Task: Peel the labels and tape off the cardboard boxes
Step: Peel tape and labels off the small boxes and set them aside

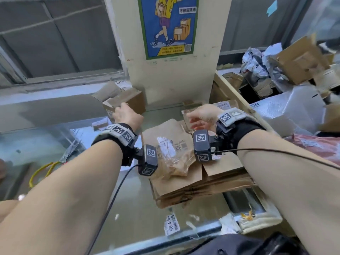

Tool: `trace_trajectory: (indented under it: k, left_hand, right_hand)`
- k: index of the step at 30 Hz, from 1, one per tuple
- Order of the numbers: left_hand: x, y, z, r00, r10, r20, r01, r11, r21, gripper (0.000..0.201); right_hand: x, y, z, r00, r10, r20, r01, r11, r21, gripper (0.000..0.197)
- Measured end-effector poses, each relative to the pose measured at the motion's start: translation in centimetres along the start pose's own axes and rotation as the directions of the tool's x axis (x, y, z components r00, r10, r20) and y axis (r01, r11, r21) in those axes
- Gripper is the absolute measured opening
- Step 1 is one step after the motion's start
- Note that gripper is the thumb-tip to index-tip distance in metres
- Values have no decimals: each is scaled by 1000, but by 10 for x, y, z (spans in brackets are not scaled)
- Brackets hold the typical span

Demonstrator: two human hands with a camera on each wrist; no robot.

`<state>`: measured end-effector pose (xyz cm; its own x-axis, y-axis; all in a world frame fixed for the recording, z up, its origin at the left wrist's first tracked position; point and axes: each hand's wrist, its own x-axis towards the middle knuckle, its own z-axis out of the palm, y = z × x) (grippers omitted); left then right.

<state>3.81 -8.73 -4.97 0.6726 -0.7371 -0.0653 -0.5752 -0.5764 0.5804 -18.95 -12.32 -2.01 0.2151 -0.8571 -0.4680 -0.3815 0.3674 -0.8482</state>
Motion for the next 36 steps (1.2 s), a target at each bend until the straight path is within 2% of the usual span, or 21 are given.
trace_trajectory:
  k: [3, 5, 9, 12, 14, 17, 19, 22, 26, 29, 32, 34, 36]
  left_hand:
    - [27, -12, -2, 990, 136, -33, -130, 982, 134, 70]
    - [42, -18, -1, 985, 169, -30, -161, 972, 170, 80]
    - [71, -23, 0, 985, 151, 81, -168, 949, 267, 99]
    - [84, -19, 1, 984, 143, 110, -174, 912, 372, 103]
    - [96, -17, 2, 985, 148, 92, -173, 890, 422, 96]
    - [108, -17, 1, 986, 167, 18, -149, 820, 552, 74]
    - [111, -17, 5, 988, 154, -23, -114, 815, 568, 57]
    - [110, -18, 12, 986, 162, -23, -130, 861, 492, 37]
    - [104, -20, 8, 974, 225, -26, -199, 906, 373, 36]
    - [94, -16, -4, 971, 238, 9, -237, 965, 111, 42]
    - [77, -6, -18, 935, 332, 124, -314, 939, -139, 57]
    - [61, 5, -27, 918, 367, 151, -327, 915, -237, 56]
    - [41, 19, -36, 914, 367, 174, -289, 888, -357, 45]
  right_hand:
    - [3, -9, 23, 999, 5, 51, -3, 999, -33, 11]
    - [3, -14, 31, 997, 15, 74, -11, 998, -56, 13]
    - [10, -20, 45, 997, 37, 66, -32, 997, -74, 24]
    - [16, -19, 50, 998, 48, 41, -44, 996, -79, 24]
    - [19, -17, 51, 998, 60, 24, -58, 996, -75, 23]
    - [24, -14, 53, 997, 74, 9, -73, 995, -63, 22]
    - [26, -12, 54, 997, 83, -1, -83, 995, -51, 24]
    - [29, -13, 55, 995, 98, -15, -98, 995, -29, 23]
    - [27, -18, 56, 996, 80, -48, -82, 996, -33, 26]
    - [31, -26, 53, 980, -21, -200, 15, 999, -30, 46]
    - [33, -35, 45, 932, -147, -331, 133, 989, -63, 70]
    - [27, -41, 40, 924, -213, -316, 213, 976, -35, 75]
    - [19, -44, 35, 920, -278, -278, 274, 960, -55, 75]
